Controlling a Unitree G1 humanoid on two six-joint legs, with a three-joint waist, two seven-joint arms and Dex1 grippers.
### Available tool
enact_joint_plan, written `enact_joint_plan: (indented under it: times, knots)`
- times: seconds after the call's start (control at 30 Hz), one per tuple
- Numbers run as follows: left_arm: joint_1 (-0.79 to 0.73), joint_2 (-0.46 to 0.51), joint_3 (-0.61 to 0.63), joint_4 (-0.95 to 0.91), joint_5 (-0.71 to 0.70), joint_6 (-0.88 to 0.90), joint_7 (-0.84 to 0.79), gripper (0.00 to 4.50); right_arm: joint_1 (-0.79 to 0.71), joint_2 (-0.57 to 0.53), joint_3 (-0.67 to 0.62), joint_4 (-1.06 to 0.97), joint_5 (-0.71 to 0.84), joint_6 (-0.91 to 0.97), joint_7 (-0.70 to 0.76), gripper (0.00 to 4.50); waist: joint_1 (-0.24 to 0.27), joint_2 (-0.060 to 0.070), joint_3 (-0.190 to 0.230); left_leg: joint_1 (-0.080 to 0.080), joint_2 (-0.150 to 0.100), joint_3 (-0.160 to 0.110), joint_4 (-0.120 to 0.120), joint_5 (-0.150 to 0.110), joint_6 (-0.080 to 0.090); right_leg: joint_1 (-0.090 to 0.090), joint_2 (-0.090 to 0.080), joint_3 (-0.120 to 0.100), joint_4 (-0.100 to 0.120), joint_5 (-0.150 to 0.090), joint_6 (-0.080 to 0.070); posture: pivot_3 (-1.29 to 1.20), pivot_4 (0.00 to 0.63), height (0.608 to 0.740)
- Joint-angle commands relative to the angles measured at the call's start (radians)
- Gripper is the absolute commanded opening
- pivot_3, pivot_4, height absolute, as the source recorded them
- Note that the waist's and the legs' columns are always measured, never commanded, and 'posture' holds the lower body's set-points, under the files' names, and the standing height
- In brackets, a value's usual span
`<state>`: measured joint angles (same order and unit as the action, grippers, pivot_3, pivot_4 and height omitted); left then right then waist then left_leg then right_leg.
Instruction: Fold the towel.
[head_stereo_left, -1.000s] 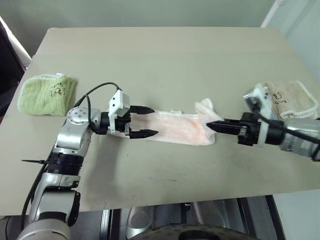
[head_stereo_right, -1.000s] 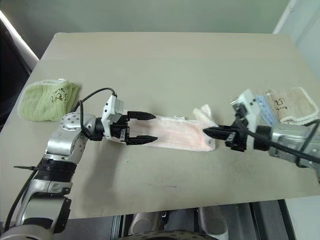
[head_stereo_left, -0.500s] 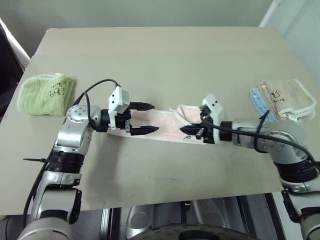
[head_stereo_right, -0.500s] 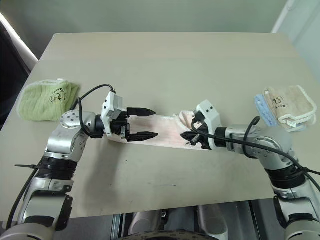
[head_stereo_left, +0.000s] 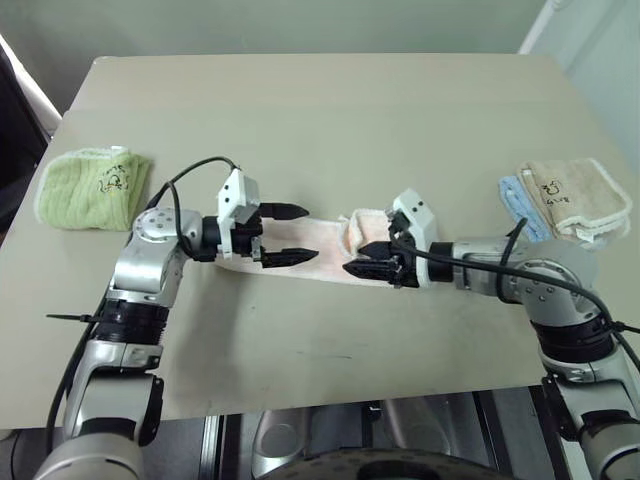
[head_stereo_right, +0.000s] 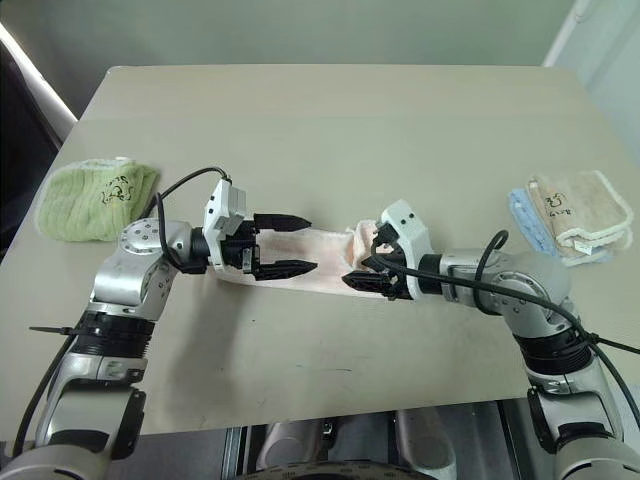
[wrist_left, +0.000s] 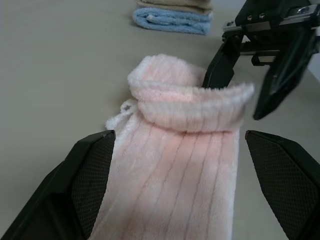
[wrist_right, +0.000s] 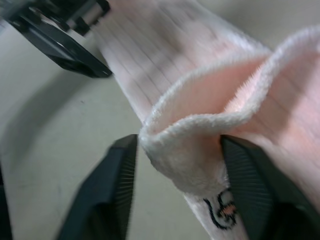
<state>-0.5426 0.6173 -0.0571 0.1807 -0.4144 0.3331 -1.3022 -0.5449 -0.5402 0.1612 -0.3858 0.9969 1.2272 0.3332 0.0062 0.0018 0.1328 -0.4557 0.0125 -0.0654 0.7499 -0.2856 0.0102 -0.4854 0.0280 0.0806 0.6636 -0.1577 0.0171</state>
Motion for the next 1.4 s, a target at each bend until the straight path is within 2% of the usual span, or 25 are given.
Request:
enact_joint_plan:
  times: [0.03, 0.07, 0.17, 0.2, 0.33, 0.37, 0.57, 0.63, 0.67, 0.73, 0.87, 1.07, 1.23, 1.4]
  knots:
    - [-0.041, 0.008, 0.041, -0.038, -0.05, 0.045, 0.001, 4.5, 0.0, 0.022, -0.084, -0.065, 0.068, -0.011, 0.036, 4.08, 0.0, 0.0, 0.0, 0.0, 0.0, 0.0, 0.0, 0.0, 0.0, 0.0, 0.0, 0.0, 0.0, 0.0, 0.0, 0.0, 0.15, 0.703]
    - [-0.05, 0.007, 0.048, -0.036, -0.063, 0.06, 0.001, 4.5, 0.013, 0.018, -0.114, -0.087, 0.104, -0.022, 0.065, 4.37, 0.0, 0.0, 0.0, 0.0, 0.0, 0.0, 0.0, 0.0, 0.0, 0.0, 0.0, 0.0, 0.0, 0.0, 0.0, 0.0, 0.15, 0.703]
    - [-0.079, -0.006, 0.07, -0.028, -0.107, 0.105, 0.002, 4.5, 0.04, 0.01, -0.196, -0.126, 0.165, -0.057, 0.099, 4.44, 0.002, 0.0, 0.0, 0.0, 0.0, 0.0, 0.0, 0.0, -0.001, 0.0, 0.0, 0.0, 0.0, 0.0, 0.0, 0.0, 0.15, 0.703]
    - [-0.089, -0.016, 0.082, -0.027, -0.127, 0.12, 0.008, 4.33, 0.047, 0.014, -0.224, -0.12, 0.169, -0.074, 0.093, 4.48, 0.002, 0.0, 0.0, 0.0, 0.0, 0.0, 0.0, 0.0, -0.001, 0.0, 0.0, 0.0, 0.0, 0.0, 0.0, 0.0, 0.15, 0.703]
    - [-0.109, -0.069, 0.109, -0.012, -0.164, 0.103, 0.007, 3.3, 0.103, 0.028, -0.301, -0.104, 0.145, -0.163, 0.088, 3.58, 0.003, 0.0, 0.0, 0.001, 0.0, 0.0, 0.0, 0.001, 0.0, 0.002, 0.0, 0.0, 0.0, 0.0, 0.0, 0.0, 0.15, 0.703]
    - [-0.11, -0.082, 0.106, -0.013, -0.175, 0.106, -0.003, 2.79, 0.119, 0.038, -0.311, -0.104, 0.13, -0.188, 0.078, 3.09, 0.003, 0.0, 0.0, 0.001, 0.0, 0.0, 0.0, 0.001, 0.0, 0.002, 0.0, 0.0, 0.0, 0.0, 0.0, 0.0, 0.15, 0.703]
    - [-0.109, -0.11, 0.054, 0.019, -0.153, 0.063, -0.094, 0.59, 0.167, 0.069, -0.309, -0.09, 0.055, -0.277, 0.058, 0.94, 0.0, 0.0, 0.0, 0.001, 0.0, 0.0, 0.0, 0.002, -0.001, 0.001, 0.0, 0.0, 0.0, 0.001, 0.0, 0.0, 0.15, 0.703]
    - [-0.111, -0.117, 0.029, 0.042, -0.133, 0.036, -0.126, 0.0, 0.18, 0.086, -0.308, -0.081, 0.038, -0.303, 0.05, 0.27, 0.001, 0.0, 0.0, 0.002, 0.0, 0.0, 0.0, 0.002, -0.001, 0.002, 0.0, 0.0, 0.0, 0.001, 0.001, 0.0, 0.15, 0.703]
    - [-0.113, -0.121, 0.018, 0.055, -0.123, 0.025, -0.136, 0.0, 0.186, 0.091, -0.306, -0.074, 0.028, -0.311, 0.047, 0.04, 0.001, 0.0, 0.0, 0.001, 0.0, 0.0, 0.0, 0.002, -0.001, 0.002, 0.0, 0.0, 0.0, 0.001, 0.001, 0.0, 0.15, 0.703]
    - [-0.117, -0.129, -0.005, 0.081, -0.098, -0.008, -0.155, 0.0, 0.198, 0.095, -0.288, -0.062, -0.013, -0.327, 0.048, 0.04, 0.001, 0.0, 0.0, 0.002, 0.0, 0.0, 0.0, 0.002, 0.0, 0.002, 0.0, 0.0, 0.0, 0.001, 0.001, 0.0, 0.15, 0.703]
    - [-0.126, -0.181, -0.092, 0.185, 0.044, -0.217, -0.151, 0.0, 0.2, 0.114, -0.185, 0.036, -0.215, -0.412, 0.018, 0.04, 0.002, 0.0, 0.0, 0.003, 0.0, 0.0, 0.0, 0.002, 0.0, 0.003, 0.0, 0.0, 0.0, 0.002, 0.003, 0.0, 0.15, 0.703]
    - [-0.163, -0.255, -0.141, 0.285, 0.134, -0.35, -0.13, 0.0, 0.184, 0.16, -0.128, 0.106, -0.341, -0.486, 0.035, 0.04, 0.003, 0.0, 0.0, 0.001, 0.0, 0.0, 0.0, 0.002, 0.0, 0.002, -0.001, 0.0, 0.0, 0.005, 0.008, 0.0, 0.15, 0.703]
    - [-0.16, -0.228, -0.165, 0.316, 0.196, -0.396, -0.136, 0.0, 0.192, 0.183, -0.082, 0.157, -0.44, -0.5, 0.019, 0.04, 0.0, 0.0, 0.0, 0.001, 0.0, 0.0, 0.0, 0.002, 0.0, 0.002, -0.001, 0.0, 0.0, 0.005, 0.008, 0.0, 0.15, 0.703]
    - [-0.135, -0.155, -0.17, 0.257, 0.195, -0.279, -0.171, 0.0, 0.231, 0.173, -0.005, 0.185, -0.559, -0.516, 0.027, 0.04, -0.001, 0.0, 0.0, 0.001, 0.0, 0.0, -0.001, 0.002, 0.0, 0.002, -0.001, 0.0, 0.0, 0.005, 0.008, 0.0, 0.15, 0.703]
